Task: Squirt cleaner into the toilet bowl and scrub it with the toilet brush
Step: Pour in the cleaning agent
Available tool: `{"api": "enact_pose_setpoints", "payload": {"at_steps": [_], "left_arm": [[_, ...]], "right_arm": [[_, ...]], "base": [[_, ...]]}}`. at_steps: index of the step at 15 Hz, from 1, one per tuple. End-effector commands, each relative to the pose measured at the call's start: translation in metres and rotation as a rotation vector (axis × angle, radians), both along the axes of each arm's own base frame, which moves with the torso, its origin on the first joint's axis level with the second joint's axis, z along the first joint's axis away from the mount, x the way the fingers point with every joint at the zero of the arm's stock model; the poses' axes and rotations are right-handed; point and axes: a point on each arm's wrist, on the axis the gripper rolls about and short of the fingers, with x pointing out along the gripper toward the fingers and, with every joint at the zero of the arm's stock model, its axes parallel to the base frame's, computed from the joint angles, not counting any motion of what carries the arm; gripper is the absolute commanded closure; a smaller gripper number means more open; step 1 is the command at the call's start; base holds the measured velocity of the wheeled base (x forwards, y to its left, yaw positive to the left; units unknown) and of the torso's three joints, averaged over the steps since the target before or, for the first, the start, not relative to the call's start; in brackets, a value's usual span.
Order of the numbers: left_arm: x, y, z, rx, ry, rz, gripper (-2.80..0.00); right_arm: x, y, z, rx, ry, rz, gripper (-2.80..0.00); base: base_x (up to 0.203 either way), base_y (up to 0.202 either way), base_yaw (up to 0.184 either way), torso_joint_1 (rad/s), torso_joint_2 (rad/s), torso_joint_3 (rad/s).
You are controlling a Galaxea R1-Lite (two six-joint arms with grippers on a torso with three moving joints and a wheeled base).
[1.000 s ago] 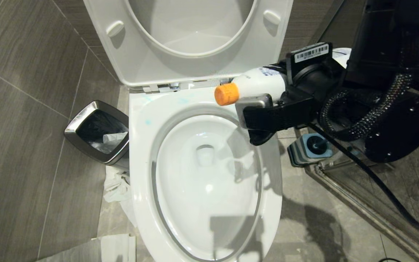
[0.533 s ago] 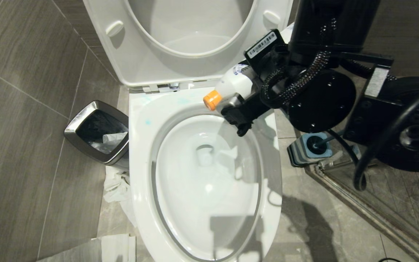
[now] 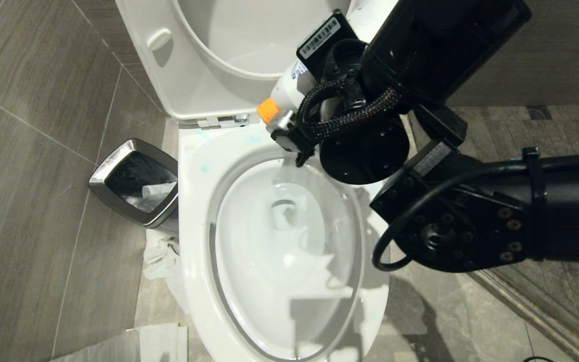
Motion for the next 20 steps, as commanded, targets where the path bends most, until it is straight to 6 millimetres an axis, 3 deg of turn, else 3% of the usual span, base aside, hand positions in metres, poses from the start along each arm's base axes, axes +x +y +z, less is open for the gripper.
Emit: {"api": "enact_pose_setpoints", "payload": {"at_steps": [1, 8, 17, 20], "left_arm": [[0.0, 0.0, 0.0, 0.0, 0.001, 0.0, 0.0], [0.0, 0.0, 0.0, 0.0, 0.001, 0.0, 0.0], [0.0, 0.0, 0.0, 0.0, 0.001, 0.0, 0.0], [0.0, 0.0, 0.0, 0.0, 0.001, 0.0, 0.0]], "right_arm": [[-0.012, 0.018, -0.014, 0.042, -0.005, 0.013, 0.0], [-0.035, 0.013, -0.024, -0.011, 0.051, 0.028, 0.0], [-0.046, -0.012, -0.029, -0.029, 0.111, -0.039, 0.0], [-0.038, -0.017, -0.029, -0.028, 0.115, -0.069, 0.0]], "base": [[0.0, 0.0, 0.0, 0.0, 0.0, 0.0], [0.0, 0.0, 0.0, 0.0, 0.0, 0.0], [0.0, 0.0, 0.0, 0.0, 0.0, 0.0], [0.0, 0.0, 0.0, 0.0, 0.0, 0.0]]}}
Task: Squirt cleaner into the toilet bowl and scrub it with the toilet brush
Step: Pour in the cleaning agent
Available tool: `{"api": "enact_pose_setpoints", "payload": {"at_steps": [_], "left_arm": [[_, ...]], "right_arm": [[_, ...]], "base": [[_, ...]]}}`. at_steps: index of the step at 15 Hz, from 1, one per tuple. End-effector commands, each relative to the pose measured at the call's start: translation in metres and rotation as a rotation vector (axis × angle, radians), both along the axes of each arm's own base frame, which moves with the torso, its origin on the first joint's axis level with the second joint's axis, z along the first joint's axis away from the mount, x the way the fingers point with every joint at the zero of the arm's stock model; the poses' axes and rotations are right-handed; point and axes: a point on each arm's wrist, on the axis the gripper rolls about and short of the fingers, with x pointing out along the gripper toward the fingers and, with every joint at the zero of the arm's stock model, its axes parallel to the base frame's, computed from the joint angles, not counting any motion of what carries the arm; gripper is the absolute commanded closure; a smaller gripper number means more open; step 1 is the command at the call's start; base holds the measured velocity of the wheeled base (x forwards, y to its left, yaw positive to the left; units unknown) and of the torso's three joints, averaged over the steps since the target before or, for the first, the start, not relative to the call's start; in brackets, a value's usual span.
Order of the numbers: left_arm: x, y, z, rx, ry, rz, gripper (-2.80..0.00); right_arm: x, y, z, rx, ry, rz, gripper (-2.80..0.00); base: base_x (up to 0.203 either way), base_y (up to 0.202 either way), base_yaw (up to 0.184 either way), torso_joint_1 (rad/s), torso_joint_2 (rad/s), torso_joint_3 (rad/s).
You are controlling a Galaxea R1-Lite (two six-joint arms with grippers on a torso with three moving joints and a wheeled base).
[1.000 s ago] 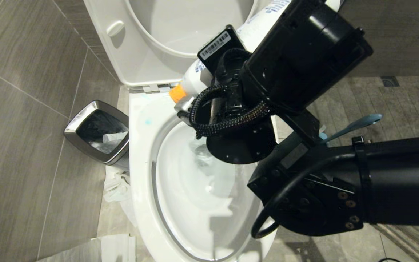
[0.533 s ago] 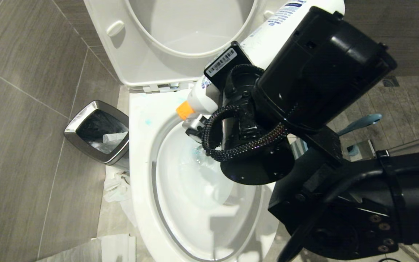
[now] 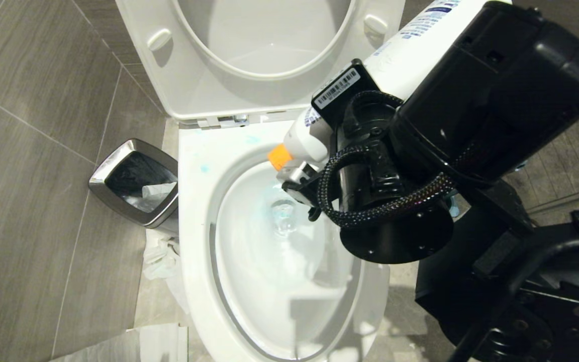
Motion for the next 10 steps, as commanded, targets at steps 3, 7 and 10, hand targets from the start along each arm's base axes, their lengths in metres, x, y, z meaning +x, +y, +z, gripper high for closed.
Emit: {"api": "enact_pose_setpoints", "payload": {"at_steps": [3, 7, 10], "left_arm": [[0.0, 0.0, 0.0, 0.0, 0.001, 0.0, 0.0], [0.0, 0.0, 0.0, 0.002, 0.001, 0.0, 0.0], [0.0, 0.0, 0.0, 0.002, 0.001, 0.0, 0.0]], "right_arm": [[0.017, -0.004, -0.006, 0.0, -0.005, -0.051, 0.0], [0.026, 0.012, -0.02, 0.082, -0.065, -0.035, 0.0], [0.015, 0.02, -0.023, 0.078, -0.056, -0.008, 0.0]], "base": [[0.0, 0.0, 0.0, 0.0, 0.0, 0.0], [0.0, 0.0, 0.0, 0.0, 0.0, 0.0], [0.0, 0.0, 0.0, 0.0, 0.0, 0.0]]}}
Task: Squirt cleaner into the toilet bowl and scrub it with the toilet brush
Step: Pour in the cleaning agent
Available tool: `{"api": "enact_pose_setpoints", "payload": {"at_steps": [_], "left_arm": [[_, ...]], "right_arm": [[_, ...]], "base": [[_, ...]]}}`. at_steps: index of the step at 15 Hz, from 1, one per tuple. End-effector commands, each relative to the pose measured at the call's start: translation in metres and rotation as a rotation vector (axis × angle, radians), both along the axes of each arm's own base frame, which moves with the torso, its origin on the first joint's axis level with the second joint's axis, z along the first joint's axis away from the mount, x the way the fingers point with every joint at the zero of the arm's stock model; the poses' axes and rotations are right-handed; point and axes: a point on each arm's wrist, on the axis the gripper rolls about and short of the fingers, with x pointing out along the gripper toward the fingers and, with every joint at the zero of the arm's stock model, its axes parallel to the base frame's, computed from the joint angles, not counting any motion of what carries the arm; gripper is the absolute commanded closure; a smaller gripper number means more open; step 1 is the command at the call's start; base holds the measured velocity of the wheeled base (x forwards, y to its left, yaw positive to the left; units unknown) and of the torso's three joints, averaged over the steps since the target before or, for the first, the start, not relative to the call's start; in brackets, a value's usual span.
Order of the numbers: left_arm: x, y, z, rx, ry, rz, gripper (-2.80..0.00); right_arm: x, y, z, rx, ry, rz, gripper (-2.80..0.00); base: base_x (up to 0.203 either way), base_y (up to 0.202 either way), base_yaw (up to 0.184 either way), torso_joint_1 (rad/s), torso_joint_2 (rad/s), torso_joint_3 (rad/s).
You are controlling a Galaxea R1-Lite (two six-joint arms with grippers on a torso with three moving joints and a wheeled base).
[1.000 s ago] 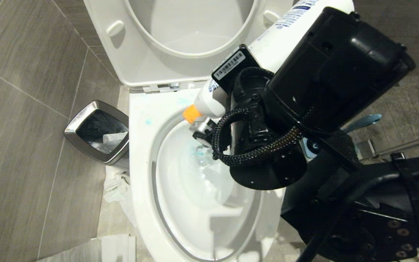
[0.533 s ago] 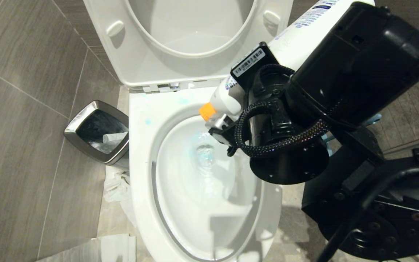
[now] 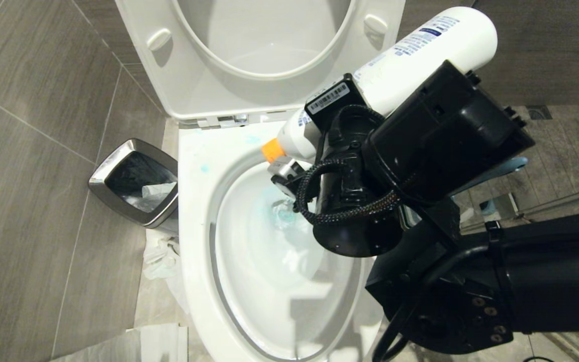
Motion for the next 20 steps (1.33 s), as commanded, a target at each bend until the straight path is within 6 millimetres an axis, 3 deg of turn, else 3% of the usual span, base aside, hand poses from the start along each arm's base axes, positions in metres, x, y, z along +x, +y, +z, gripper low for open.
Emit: {"api": "enact_pose_setpoints", "payload": {"at_steps": [1, 7, 11, 15, 17, 20], "left_arm": [[0.0, 0.0, 0.0, 0.0, 0.001, 0.0, 0.0], [0.0, 0.0, 0.0, 0.0, 0.001, -0.001, 0.0], [0.0, 0.0, 0.0, 0.0, 0.001, 0.0, 0.0], [0.0, 0.0, 0.0, 0.0, 0.001, 0.0, 0.0], [0.0, 0.0, 0.0, 0.0, 0.001, 0.0, 0.0], [0.0, 0.0, 0.0, 0.003, 0.003, 0.002, 0.0]], "right_arm": [[-0.008, 0.005, -0.005, -0.021, 0.016, 0.01, 0.0], [-0.045, -0.016, -0.003, -0.022, 0.066, 0.016, 0.0], [-0.051, -0.029, 0.001, 0.114, 0.072, -0.056, 0.0], [-0.058, -0.027, -0.002, 0.254, 0.188, -0.201, 0.0], [-0.066, -0.021, 0.002, 0.274, 0.184, -0.17, 0.0], [-0.079, -0.014, 0.004, 0.457, 0.139, -0.092, 0.0]], "base": [[0.0, 0.0, 0.0, 0.0, 0.0, 0.0], [0.0, 0.0, 0.0, 0.0, 0.0, 0.0], [0.0, 0.0, 0.0, 0.0, 0.0, 0.0], [0.0, 0.0, 0.0, 0.0, 0.0, 0.0], [0.0, 0.0, 0.0, 0.0, 0.0, 0.0], [0.0, 0.0, 0.0, 0.0, 0.0, 0.0]]}}
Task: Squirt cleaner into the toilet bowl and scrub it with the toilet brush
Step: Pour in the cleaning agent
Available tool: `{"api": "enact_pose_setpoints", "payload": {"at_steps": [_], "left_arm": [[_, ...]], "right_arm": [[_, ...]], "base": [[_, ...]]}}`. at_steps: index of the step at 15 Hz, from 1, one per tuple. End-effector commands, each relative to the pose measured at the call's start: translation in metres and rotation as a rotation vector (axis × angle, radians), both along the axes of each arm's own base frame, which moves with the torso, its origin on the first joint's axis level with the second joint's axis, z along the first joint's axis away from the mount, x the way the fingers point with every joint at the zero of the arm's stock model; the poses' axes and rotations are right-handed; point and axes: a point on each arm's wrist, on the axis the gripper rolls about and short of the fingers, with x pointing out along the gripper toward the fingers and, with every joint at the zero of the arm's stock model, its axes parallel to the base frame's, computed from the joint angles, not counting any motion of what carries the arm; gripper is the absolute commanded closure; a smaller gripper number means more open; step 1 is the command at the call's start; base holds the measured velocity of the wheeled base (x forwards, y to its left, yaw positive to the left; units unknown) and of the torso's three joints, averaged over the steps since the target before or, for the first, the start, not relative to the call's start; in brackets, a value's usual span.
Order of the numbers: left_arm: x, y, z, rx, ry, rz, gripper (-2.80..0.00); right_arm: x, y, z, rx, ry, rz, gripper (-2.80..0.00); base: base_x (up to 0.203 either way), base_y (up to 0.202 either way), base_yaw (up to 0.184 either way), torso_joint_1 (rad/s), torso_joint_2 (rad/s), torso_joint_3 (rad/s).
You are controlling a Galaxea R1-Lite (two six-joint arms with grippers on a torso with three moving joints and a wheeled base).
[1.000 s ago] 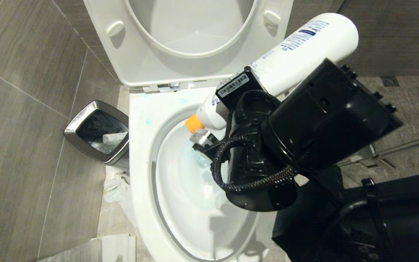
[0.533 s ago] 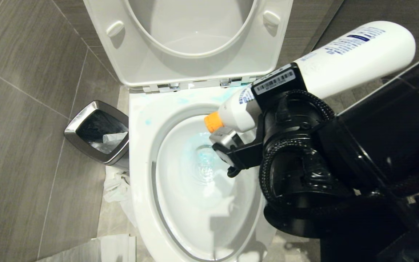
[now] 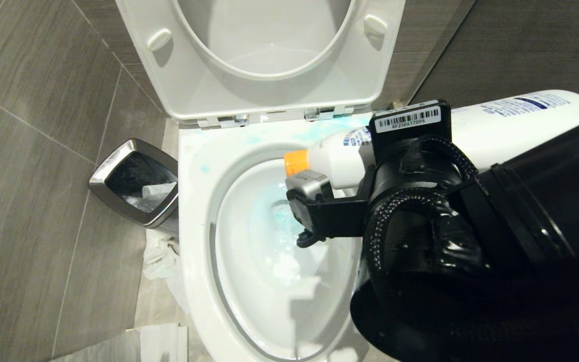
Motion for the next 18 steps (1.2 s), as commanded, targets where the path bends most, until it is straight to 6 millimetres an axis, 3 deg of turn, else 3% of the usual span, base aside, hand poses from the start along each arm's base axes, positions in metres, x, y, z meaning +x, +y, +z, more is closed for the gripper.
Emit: {"api": "enact_pose_setpoints", "payload": {"at_steps": [1, 5, 8, 10, 15, 18], "left_arm": [[0.0, 0.0, 0.0, 0.001, 0.001, 0.001, 0.0], [0.0, 0.0, 0.0, 0.001, 0.003, 0.001, 0.0], [0.0, 0.0, 0.0, 0.0, 0.001, -0.001, 0.0], [0.0, 0.0, 0.0, 0.0, 0.001, -0.001, 0.0], [0.0, 0.0, 0.0, 0.0, 0.001, -0.001, 0.0], [0.0, 0.0, 0.0, -0.002, 0.001, -0.001, 0.0]], "right_arm": [[-0.011, 0.006, 0.001, 0.122, -0.036, 0.035, 0.0], [-0.008, 0.008, -0.001, 0.218, -0.07, 0.033, 0.0], [-0.005, 0.004, 0.006, 0.098, -0.029, 0.014, 0.0], [-0.008, -0.005, 0.023, -0.013, 0.009, 0.007, 0.0], [-0.016, -0.027, 0.084, 0.207, -0.077, 0.005, 0.0], [-0.013, -0.033, 0.097, 0.262, -0.1, -0.01, 0.0]], "base": [[0.0, 0.0, 0.0, 0.0, 0.0, 0.0], [0.0, 0.0, 0.0, 0.0, 0.0, 0.0], [0.0, 0.0, 0.0, 0.0, 0.0, 0.0], [0.0, 0.0, 0.0, 0.0, 0.0, 0.0], [0.0, 0.0, 0.0, 0.0, 0.0, 0.0], [0.0, 0.0, 0.0, 0.0, 0.0, 0.0]]}}
